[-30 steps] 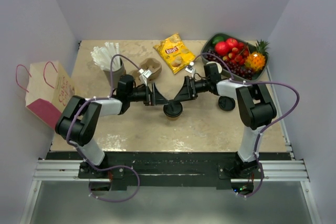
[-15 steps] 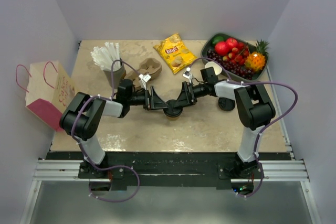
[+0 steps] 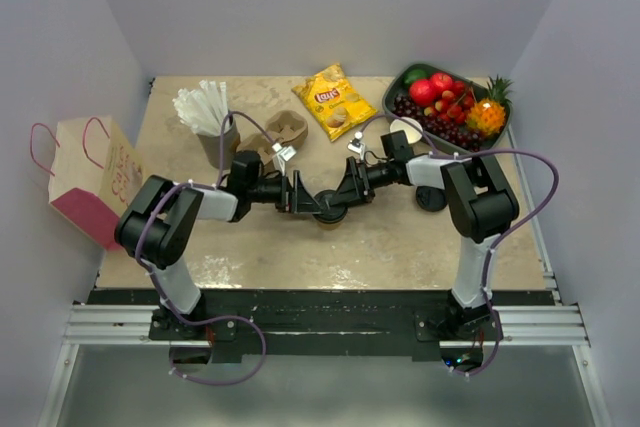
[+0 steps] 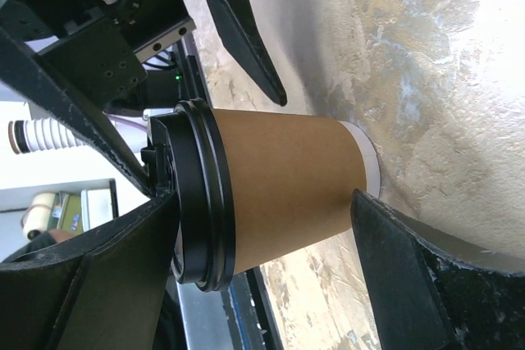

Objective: Pack the takeout coffee

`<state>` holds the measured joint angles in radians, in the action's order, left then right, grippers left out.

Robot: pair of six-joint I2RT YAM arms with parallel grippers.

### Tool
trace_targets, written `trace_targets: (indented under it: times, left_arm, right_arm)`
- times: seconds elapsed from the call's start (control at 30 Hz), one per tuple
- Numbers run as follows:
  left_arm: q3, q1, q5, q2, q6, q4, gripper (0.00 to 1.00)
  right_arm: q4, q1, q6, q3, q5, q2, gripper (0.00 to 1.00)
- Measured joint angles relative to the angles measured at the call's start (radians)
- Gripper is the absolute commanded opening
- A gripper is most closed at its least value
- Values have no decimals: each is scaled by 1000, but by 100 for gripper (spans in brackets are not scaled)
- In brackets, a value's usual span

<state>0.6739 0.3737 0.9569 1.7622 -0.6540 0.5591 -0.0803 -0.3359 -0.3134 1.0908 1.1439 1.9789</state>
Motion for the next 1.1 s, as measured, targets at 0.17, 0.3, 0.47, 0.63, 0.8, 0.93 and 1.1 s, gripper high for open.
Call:
trace_targets:
  times: [0.17, 0.3, 0.47, 0.63, 0.8, 0.93, 1.1]
  left_arm:
    - [45, 3, -15, 0, 94, -84, 92]
    - [54, 3, -15, 3, 126, -104, 90]
    - [86, 3, 12, 35, 144, -140, 90]
    - [95, 2, 34, 52, 149, -147, 90]
    - [89, 2, 46, 50, 147, -114, 92]
    - [63, 2, 45, 34, 122, -37, 93]
    - [63, 2, 34, 37, 41, 20, 93]
  right_arm:
    - [7, 0, -17, 1, 5, 13, 80]
    - [11, 3, -23, 6, 24, 30, 78]
    - [-10, 8, -18, 27, 45, 55, 77]
    - [-32, 11, -15, 47, 64, 76, 77]
    - [-54, 12, 1, 58, 71, 79, 79]
    - [-63, 9, 26, 66, 76, 77, 83]
    - [-61, 8, 55, 66, 78, 64, 90]
